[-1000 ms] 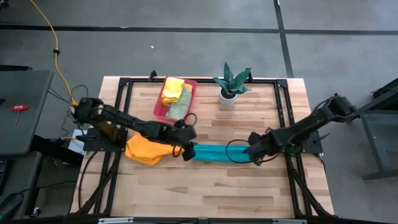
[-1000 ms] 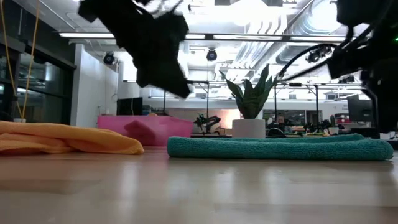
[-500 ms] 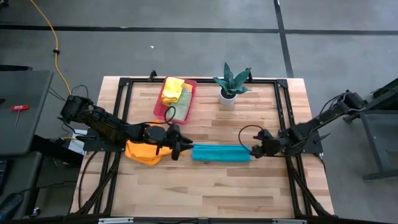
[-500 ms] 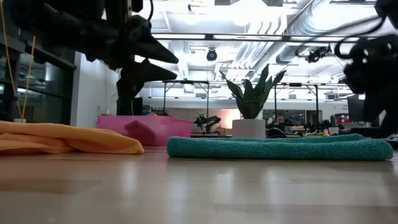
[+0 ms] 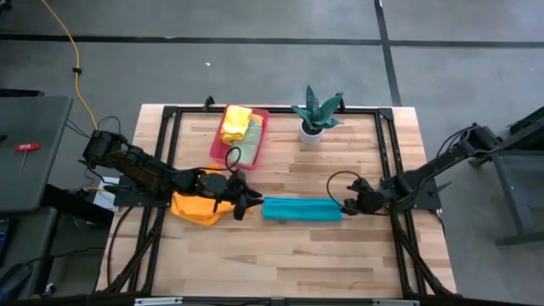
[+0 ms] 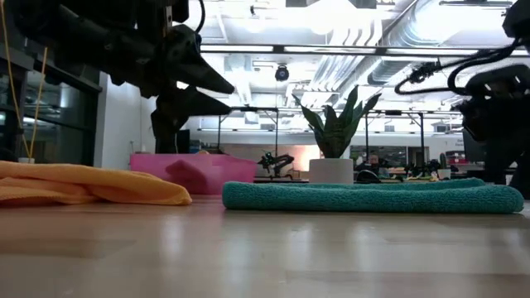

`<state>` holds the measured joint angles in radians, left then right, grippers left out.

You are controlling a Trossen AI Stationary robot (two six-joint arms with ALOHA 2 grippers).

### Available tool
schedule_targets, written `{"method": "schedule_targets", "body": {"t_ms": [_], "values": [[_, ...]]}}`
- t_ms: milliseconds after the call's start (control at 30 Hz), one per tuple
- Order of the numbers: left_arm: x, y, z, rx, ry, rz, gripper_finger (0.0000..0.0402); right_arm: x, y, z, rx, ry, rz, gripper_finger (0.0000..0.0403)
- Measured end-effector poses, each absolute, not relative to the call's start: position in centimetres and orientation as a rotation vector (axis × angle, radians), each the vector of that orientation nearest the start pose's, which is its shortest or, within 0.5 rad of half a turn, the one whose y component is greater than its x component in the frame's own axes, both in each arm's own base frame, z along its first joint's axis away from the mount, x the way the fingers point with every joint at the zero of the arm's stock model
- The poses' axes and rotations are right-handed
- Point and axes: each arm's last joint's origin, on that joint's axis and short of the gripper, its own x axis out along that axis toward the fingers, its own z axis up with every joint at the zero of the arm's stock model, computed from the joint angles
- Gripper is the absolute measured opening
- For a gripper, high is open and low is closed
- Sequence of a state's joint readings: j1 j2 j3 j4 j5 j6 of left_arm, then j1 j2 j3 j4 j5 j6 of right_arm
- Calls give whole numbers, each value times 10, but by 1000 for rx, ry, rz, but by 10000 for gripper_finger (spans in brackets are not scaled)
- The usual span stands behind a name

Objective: Fold microfiber towels
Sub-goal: Fold the blue microfiber cloth

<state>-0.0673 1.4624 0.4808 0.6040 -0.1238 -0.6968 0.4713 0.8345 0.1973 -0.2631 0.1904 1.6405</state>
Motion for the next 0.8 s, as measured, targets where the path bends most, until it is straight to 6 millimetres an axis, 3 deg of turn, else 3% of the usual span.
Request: {"method": "schedule_targets", "body": {"t_ms": [800], "values": [[265,-14,156,-646,378,198,135,153,67,106,1216,756,-489,189]]}}
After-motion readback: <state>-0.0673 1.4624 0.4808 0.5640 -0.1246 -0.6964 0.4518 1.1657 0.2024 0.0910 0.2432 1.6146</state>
